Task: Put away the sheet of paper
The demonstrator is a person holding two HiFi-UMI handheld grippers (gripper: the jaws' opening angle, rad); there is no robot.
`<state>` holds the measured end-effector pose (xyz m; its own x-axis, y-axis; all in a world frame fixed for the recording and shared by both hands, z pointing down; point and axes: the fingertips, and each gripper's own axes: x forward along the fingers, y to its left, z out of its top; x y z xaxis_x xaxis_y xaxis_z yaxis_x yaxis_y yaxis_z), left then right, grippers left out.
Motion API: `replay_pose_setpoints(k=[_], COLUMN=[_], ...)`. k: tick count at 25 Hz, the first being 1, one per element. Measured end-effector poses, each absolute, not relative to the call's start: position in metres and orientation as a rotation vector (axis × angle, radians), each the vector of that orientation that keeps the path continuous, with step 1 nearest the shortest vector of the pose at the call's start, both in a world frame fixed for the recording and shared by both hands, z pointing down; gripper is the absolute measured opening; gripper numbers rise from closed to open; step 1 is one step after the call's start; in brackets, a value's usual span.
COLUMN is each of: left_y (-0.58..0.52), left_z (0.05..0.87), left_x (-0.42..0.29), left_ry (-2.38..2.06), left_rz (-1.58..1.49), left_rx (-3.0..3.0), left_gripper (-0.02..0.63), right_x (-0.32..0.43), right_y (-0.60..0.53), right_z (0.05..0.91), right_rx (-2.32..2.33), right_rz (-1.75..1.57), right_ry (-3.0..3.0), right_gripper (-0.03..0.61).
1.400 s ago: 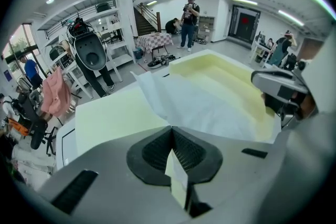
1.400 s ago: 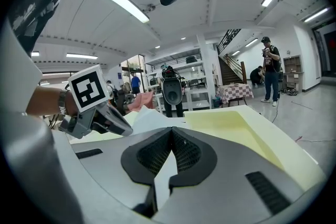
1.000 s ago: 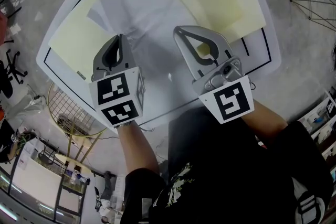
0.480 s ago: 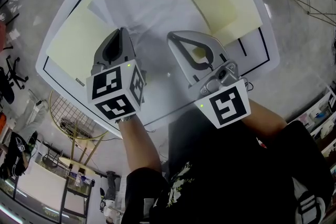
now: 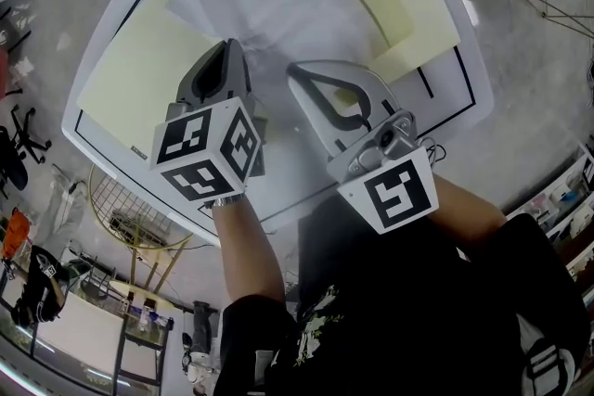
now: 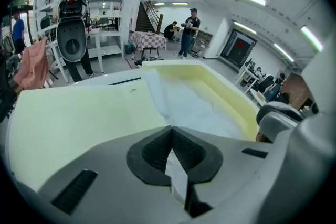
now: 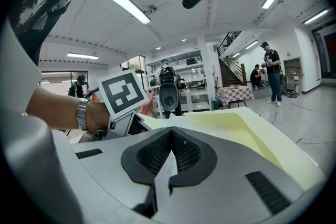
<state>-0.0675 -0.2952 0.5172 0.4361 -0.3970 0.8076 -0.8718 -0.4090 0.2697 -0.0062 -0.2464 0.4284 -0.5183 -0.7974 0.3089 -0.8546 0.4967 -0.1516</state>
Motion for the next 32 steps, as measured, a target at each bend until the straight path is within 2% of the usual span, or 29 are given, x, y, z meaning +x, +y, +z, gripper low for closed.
replay_pose_setpoints(k=[19,32], left_y=[-0.309,-0.316], left_z=[0.525,0.531], left_x=[-0.026,-0.041], left_ry=[-0.963,-1.030], left_rz=[0.748,0.590], left_rx=[1.996,1.853], left_gripper=[0.003,0.003], right_x=[-0.007,-0.007], right_y=[-0.247,-0.249], right_z=[0.426,0.423], right_rx=[1.422,1.418], right_rz=[0.421,0.436], right_ry=[-2.561,-2.576], right_gripper=[-0.008,-0.008])
